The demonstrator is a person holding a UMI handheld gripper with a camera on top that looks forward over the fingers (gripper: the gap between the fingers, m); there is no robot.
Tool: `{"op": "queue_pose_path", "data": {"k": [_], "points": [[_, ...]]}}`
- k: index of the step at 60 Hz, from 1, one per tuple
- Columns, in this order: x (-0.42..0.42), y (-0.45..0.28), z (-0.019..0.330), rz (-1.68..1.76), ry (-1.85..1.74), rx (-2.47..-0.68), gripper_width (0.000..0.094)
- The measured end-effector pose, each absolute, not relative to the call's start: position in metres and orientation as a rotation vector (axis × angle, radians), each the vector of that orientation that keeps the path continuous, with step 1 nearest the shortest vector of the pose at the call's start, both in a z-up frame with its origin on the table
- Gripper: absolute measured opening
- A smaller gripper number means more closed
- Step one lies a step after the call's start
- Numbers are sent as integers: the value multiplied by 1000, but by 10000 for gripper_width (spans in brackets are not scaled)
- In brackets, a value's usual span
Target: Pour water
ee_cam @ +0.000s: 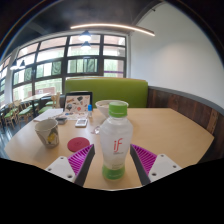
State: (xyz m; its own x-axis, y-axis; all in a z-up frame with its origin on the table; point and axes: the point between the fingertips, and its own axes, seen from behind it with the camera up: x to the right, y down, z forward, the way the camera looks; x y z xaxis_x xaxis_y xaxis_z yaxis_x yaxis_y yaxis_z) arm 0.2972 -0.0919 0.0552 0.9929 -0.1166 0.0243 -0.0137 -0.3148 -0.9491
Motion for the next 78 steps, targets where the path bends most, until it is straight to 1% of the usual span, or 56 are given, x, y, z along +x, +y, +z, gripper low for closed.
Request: {"op": "queue_pose_path", "data": {"k": [1,2,3,4,5,8,13,15,16,20,21,28,33,39,41,47,49,50,55,56,58,60,62,66,67,68,71,73,74,75,76,78], "points": [[295,-88,54,-97,84,-1886,749],[295,-84,53,-96,76,-1884,689],[298,-80,50,-111,77,-1887,563],[299,-81,54,-132,74,-1890,436],[301,-77,53,-144,69,-1888,398],[303,-70,54,-171,52,-1863,388],[294,-61,59,-213,-35,-1828,317],[296,-61,60,-230,-32,-1810,311],[297,-60,60,-239,-30,-1802,278],[296,-54,61,-267,-46,-1772,277],[295,-53,62,-269,-50,-1768,236],[290,-49,61,-266,-62,-1791,235],[288,-40,72,-330,-78,-1791,236],[279,-27,108,-569,-241,-1759,237],[276,-24,128,-666,-324,-1738,236],[242,-5,156,-1041,-618,-1615,236],[234,-3,170,-1148,-734,-1568,235],[229,7,164,-1201,-780,-1536,235],[200,18,170,-1483,-1037,-1374,234],[195,9,182,-1534,-1099,-1343,234],[190,24,180,-1608,-1188,-1273,235],[175,15,178,-1708,-1283,-1185,235],[172,30,178,-1754,-1359,-1122,237],[157,21,173,-1867,-1469,-1015,237],[154,14,182,-1889,-1505,-987,237],[153,36,176,-1886,-1516,-970,237],[144,37,174,-1914,-1578,-905,240],[141,35,172,-1928,-1609,-882,239],[135,14,175,-1944,-1621,-874,237],[135,13,174,-1943,-1623,-881,237],[144,36,172,-1928,-1626,-889,237],[144,35,170,-1918,-1626,-909,238]]}}
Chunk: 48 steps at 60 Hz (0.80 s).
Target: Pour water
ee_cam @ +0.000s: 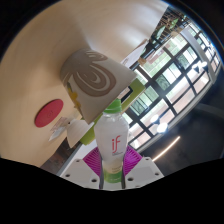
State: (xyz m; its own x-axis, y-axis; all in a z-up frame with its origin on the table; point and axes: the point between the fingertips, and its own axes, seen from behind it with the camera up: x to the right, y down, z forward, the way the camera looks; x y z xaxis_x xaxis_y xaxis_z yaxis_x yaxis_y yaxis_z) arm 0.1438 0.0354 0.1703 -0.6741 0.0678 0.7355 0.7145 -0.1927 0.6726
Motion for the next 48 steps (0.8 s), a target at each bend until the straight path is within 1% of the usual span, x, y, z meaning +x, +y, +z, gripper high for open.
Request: {"op": "queue_pose_path", "data": {"k": [4,10,11,13,14,15,16,17,20,21,25,26,28,29,30,32,35,36,42,43,44,45,48], "points": [[143,26,167,-1902,-1622,-917,238],[144,34,177,-1856,-1562,-933,238],[133,9,179,-1849,-1533,-942,238],[144,33,184,-1803,-1489,-970,238],[145,34,190,-1778,-1446,-991,239],[135,19,199,-1748,-1382,-1025,238],[147,38,202,-1709,-1340,-1043,238],[153,41,205,-1665,-1280,-1077,239],[151,16,223,-1498,-1059,-1194,240],[159,34,220,-1414,-991,-1245,239],[169,34,216,-1033,-652,-1429,237],[174,41,209,-919,-576,-1467,238],[173,34,199,-714,-415,-1541,239],[173,21,187,-629,-326,-1532,239],[175,36,180,-534,-273,-1568,239],[174,38,175,-350,-151,-1619,239],[167,42,151,-111,-16,-1653,237],[166,37,135,-49,58,-1633,237],[179,48,82,33,125,-1694,238],[176,52,83,37,128,-1704,238],[177,47,72,69,155,-1700,237],[177,53,76,49,120,-1711,237],[181,50,65,53,124,-1740,238]]}}
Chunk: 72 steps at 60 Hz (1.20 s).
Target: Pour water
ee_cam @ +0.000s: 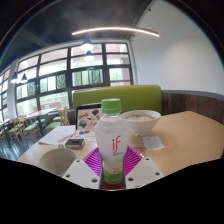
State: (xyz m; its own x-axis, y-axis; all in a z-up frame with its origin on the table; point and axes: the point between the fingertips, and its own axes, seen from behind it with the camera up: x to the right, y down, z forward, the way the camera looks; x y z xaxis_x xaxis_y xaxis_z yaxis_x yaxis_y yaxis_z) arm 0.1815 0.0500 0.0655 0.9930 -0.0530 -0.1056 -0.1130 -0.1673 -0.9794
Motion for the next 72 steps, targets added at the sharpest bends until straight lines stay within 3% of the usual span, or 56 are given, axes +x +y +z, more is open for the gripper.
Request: {"op": "queue_pose_path", "data": {"k": [3,7,8,15,21,30,36,40,54,72], "points": [[184,51,55,47,123,-1759,238],[193,35,78,13,65,-1782,237],[181,51,61,13,73,-1771,236],[183,48,73,-29,25,-1774,237],[173,55,57,-35,27,-1768,245],[184,41,62,-53,33,-1816,463],[189,16,65,-86,37,-1852,852],[187,-5,77,-77,43,-1832,803],[163,-117,125,-27,24,-1781,821],[146,-224,114,-2,-19,-1785,820]]}}
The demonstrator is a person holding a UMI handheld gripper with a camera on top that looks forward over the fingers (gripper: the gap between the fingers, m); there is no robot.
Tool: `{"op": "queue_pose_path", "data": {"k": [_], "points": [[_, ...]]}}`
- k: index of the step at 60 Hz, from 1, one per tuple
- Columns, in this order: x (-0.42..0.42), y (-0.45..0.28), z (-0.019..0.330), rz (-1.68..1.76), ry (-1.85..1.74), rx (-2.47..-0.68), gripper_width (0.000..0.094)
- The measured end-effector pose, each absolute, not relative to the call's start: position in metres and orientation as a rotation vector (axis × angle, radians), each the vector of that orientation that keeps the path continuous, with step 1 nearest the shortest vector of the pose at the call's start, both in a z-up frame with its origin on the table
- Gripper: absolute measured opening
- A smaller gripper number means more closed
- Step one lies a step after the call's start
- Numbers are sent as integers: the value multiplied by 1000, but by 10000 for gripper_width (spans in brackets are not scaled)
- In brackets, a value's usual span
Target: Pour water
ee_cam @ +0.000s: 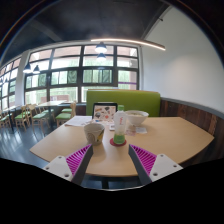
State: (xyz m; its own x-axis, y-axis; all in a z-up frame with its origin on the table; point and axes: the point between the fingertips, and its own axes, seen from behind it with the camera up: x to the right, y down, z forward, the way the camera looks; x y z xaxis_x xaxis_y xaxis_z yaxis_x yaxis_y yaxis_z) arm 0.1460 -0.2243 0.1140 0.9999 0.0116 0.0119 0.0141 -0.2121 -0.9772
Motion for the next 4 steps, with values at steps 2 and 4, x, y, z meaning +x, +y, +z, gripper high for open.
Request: {"op": "queue_pose_path", "data": {"k": [2,4], "points": [[145,-227,112,7,-15,-1781,820],[146,-232,110,16,-9,-1782,818]]}}
